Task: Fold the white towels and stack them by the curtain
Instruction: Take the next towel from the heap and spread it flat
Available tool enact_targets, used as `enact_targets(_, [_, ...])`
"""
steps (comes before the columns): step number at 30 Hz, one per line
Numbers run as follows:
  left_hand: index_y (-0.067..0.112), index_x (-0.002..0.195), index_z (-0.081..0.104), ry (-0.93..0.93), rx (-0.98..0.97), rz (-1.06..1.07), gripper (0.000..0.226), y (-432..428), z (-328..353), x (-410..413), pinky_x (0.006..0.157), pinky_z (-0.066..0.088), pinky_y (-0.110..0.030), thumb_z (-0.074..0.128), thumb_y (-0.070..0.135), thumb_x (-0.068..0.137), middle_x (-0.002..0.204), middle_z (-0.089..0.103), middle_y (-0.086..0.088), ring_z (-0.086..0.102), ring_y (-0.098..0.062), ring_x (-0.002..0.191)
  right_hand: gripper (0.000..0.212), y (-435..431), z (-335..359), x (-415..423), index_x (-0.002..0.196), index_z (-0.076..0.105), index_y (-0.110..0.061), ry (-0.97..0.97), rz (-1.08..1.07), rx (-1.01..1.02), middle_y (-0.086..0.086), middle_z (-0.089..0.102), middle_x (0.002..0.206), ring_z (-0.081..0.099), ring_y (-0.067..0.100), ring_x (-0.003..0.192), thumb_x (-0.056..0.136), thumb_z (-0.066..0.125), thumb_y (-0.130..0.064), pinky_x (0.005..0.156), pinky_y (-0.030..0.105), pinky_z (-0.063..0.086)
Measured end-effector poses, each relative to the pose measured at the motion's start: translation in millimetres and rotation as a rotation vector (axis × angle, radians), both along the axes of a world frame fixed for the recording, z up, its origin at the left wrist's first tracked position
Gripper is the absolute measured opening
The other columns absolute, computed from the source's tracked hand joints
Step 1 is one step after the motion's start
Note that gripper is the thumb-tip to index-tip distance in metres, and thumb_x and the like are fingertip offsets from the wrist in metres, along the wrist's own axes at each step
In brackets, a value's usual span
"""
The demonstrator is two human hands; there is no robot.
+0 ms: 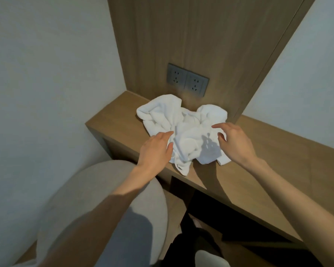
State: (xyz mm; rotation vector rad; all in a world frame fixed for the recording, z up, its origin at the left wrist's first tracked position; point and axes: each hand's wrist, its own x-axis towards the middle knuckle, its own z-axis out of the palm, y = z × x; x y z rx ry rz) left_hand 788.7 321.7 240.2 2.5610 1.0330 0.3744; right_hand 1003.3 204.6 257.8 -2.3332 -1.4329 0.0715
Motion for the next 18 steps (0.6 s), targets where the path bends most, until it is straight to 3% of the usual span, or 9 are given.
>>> enact_targets(4, [0.023, 0.145, 0.034, 0.034, -0.075, 0.008, 0.045, 9, -15, 44, 0.095, 0.041, -0.034, 0.036, 0.034, 0.101, 0.147, 0.038, 0.0, 0.043, -0.02, 0.127, 0.033, 21, -17, 50, 0.127, 0.057, -0.019, 0.09, 0.066, -0.029, 0.004, 0.055, 0.131, 0.053, 0.025, 0.114, 0.095, 0.05, -0.016, 0.08, 0.029, 0.043])
enact_targets(7, [0.023, 0.148, 0.027, 0.128, -0.166, 0.064, 0.051, 14, -31, 76, 0.105, 0.034, -0.035, 0.037, 0.039, 0.1, 0.154, 0.025, 0.001, 0.032, -0.022, 0.135, 0.038, 36, -28, 76, 0.132, 0.054, -0.02, 0.15, 0.177, -0.114, 0.006, 0.052, 0.135, 0.05, 0.026, 0.119, 0.095, 0.052, -0.014, 0.09, 0.033, 0.044])
enact_targets(9, [0.023, 0.149, 0.025, 0.193, -0.222, 0.089, 0.054, 16, -43, 91, 0.106, 0.032, -0.034, 0.039, 0.04, 0.1, 0.152, 0.027, 0.0, 0.033, -0.022, 0.133, 0.043, 45, -36, 84, 0.136, 0.049, -0.024, 0.129, 0.258, -0.208, 0.006, 0.05, 0.132, 0.048, 0.025, 0.118, 0.094, 0.052, -0.014, 0.089, 0.036, 0.047])
enact_targets(12, [0.017, 0.146, 0.032, 0.242, -0.098, 0.131, 0.053, 15, -58, 104, 0.098, 0.038, -0.029, 0.041, 0.041, 0.099, 0.141, 0.04, -0.006, 0.044, -0.023, 0.121, 0.042, 57, -46, 90, 0.134, 0.049, -0.029, 0.067, 0.328, -0.247, 0.005, 0.05, 0.116, 0.05, 0.023, 0.105, 0.093, 0.053, -0.019, 0.076, 0.037, 0.049])
enact_targets(15, [0.01, 0.126, 0.051, 0.144, -0.035, 0.25, 0.037, 15, -62, 115, 0.085, 0.043, -0.03, 0.049, 0.034, 0.097, 0.117, 0.053, -0.009, 0.052, -0.025, 0.102, 0.026, 64, -50, 95, 0.119, 0.057, -0.025, 0.011, 0.384, -0.169, 0.003, 0.052, 0.102, 0.051, 0.021, 0.094, 0.093, 0.054, -0.023, 0.069, 0.036, 0.048])
enact_targets(18, [0.004, 0.111, 0.055, 0.015, -0.106, 0.27, 0.028, 15, -60, 117, 0.078, 0.041, -0.031, 0.051, 0.027, 0.097, 0.101, 0.057, -0.011, 0.054, -0.027, 0.091, 0.016, 65, -48, 101, 0.107, 0.061, -0.02, -0.036, 0.431, -0.126, 0.002, 0.054, 0.098, 0.051, 0.021, 0.092, 0.095, 0.05, -0.024, 0.067, 0.034, 0.044])
